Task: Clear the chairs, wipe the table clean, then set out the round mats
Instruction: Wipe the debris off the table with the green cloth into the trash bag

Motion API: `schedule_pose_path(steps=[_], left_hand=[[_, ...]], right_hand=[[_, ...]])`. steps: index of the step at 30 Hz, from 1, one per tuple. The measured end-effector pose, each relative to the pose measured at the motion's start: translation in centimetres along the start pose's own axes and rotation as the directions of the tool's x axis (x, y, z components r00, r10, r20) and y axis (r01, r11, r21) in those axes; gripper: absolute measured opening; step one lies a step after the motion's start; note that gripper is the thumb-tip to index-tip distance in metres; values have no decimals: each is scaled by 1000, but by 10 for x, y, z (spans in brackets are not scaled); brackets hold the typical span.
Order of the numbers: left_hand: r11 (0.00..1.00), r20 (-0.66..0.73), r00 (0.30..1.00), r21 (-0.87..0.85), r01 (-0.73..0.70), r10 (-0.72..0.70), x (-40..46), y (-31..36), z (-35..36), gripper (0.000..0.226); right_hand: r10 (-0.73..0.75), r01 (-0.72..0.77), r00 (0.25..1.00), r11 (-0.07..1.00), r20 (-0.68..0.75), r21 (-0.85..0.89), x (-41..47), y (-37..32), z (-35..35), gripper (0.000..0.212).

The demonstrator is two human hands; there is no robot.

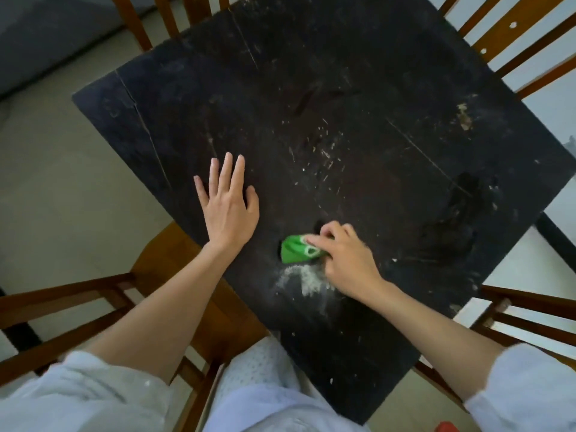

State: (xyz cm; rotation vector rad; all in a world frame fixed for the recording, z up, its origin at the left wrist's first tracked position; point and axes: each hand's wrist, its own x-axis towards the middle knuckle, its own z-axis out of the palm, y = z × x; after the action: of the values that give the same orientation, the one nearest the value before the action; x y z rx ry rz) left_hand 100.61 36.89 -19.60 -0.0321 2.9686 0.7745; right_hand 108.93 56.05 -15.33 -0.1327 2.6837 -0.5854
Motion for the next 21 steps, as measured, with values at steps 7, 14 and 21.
schedule_pose_path(steps=[7, 14, 21], left_hand=[[984, 14, 985, 46, 170, -171, -78, -10, -2, 53], [968, 49, 967, -2, 251, -250, -109, -39, -13, 53], [983, 32, 982, 4, 184, -184, -119, -53, -15, 50]], right_hand=[[367, -348, 896, 930, -249, 119, 47, 17, -16, 41], [-52, 51, 996, 999, -74, -9, -24, -29, 22, 44], [20, -39, 975, 996, -223, -81, 63, -48, 4, 48]])
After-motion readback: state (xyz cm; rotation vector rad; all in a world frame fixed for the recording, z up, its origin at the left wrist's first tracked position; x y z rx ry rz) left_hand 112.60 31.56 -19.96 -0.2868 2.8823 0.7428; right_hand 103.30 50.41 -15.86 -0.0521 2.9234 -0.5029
